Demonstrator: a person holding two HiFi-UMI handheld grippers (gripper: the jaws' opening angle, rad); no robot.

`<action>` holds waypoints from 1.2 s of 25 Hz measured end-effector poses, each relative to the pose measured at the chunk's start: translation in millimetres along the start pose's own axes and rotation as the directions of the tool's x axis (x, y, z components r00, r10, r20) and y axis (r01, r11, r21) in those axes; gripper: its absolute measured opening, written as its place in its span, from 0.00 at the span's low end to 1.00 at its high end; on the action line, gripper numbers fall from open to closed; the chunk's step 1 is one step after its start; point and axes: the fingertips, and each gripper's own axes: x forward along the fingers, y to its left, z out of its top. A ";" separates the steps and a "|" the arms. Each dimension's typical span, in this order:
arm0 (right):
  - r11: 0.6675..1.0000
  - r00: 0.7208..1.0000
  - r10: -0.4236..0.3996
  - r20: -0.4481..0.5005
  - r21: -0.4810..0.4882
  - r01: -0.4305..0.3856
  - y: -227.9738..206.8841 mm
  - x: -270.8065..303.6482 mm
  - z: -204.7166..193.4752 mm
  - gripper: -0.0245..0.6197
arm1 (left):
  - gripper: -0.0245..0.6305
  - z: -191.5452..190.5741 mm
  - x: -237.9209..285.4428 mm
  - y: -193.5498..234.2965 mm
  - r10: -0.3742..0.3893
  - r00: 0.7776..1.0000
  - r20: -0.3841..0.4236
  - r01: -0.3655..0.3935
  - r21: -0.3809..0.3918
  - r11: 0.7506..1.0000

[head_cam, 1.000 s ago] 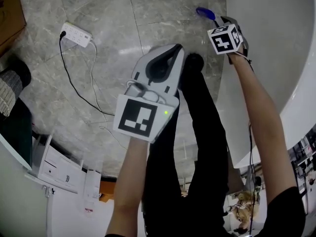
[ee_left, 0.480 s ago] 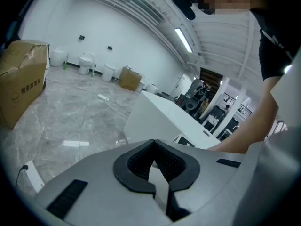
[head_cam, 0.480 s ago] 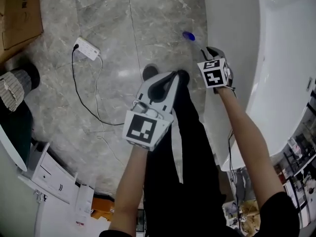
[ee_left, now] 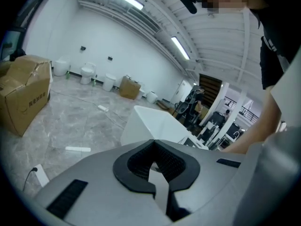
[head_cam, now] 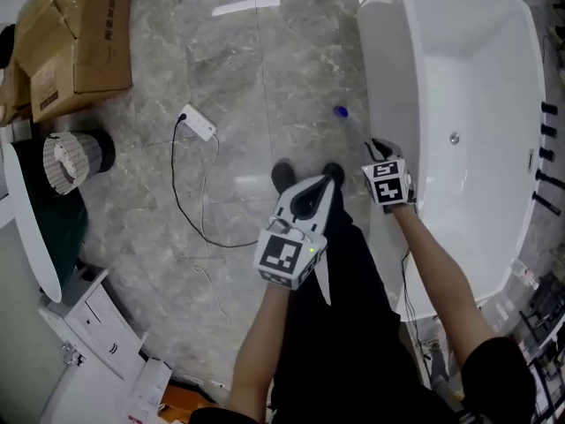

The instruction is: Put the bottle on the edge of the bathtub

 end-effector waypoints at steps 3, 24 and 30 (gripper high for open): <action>1.000 0.999 0.010 0.030 -0.003 -0.010 5.4 -32.4 7.9 0.14 | 0.05 17.0 -21.9 -20.1 0.007 1.000 0.016 -0.007 -0.002 1.000; 0.967 0.919 -0.235 0.316 0.177 0.186 176.9 -245.5 10.1 0.08 | 0.05 4.6 -288.4 -83.0 -0.185 0.977 0.104 0.160 0.207 0.965; 0.953 0.867 -0.292 0.403 0.193 0.231 253.2 -315.6 3.5 0.06 | 0.05 -2.9 -387.2 -76.9 -0.222 0.958 0.180 0.175 0.244 0.954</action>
